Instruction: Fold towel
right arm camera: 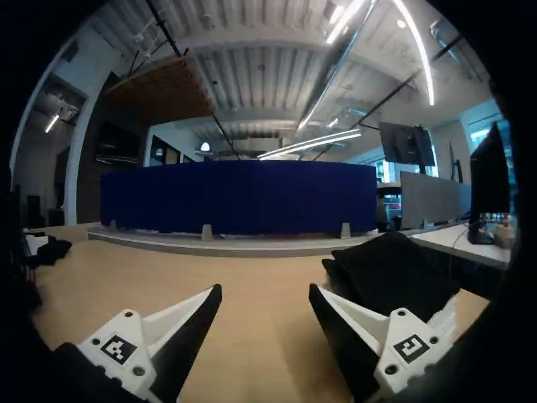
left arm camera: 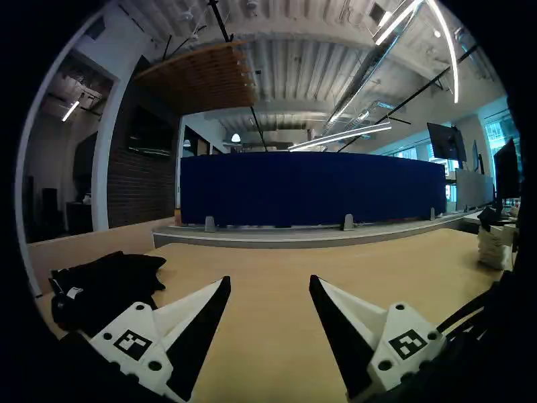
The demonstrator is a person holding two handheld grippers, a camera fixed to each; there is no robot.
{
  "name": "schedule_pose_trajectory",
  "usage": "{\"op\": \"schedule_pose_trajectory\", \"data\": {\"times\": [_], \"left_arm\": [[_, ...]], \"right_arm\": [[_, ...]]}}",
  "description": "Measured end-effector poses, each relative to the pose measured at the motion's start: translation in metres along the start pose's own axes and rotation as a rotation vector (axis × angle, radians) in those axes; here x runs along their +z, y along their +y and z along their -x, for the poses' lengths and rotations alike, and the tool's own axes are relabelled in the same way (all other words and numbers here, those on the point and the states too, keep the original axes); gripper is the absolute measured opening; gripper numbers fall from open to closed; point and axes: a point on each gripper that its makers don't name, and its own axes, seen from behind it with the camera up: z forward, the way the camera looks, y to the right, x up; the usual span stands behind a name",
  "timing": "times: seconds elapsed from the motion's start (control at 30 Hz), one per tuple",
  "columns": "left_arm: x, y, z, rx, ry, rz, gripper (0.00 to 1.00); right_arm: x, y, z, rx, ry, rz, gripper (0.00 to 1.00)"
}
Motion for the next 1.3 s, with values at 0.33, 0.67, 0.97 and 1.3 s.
{"op": "schedule_pose_trajectory", "data": {"times": [0.33,0.67,0.97,1.3], "left_arm": [[0.0003,0.0009,-0.0002,0.0,0.0,0.0,0.86],[-0.0013,0.0009,-0.0001,0.0,0.0,0.0,0.86],[-0.0009,-0.0001,-0.0002,0.0,0.0,0.0,0.86],[0.0006,-0.0012,-0.0007,-0.002,-0.001,0.001,0.86]], "right_arm": [[0.0001,-0.0002,0.0008,0.0,0.0,0.0,1.0],[-0.0002,-0.0006,0.0004,0.0,0.0,0.0,1.0],[0.0002,-0.0005,0.0001,0.0,0.0,0.0,1.0],[0.0009,-0.0005,-0.0004,0.0,0.0,0.001,1.0]]}}
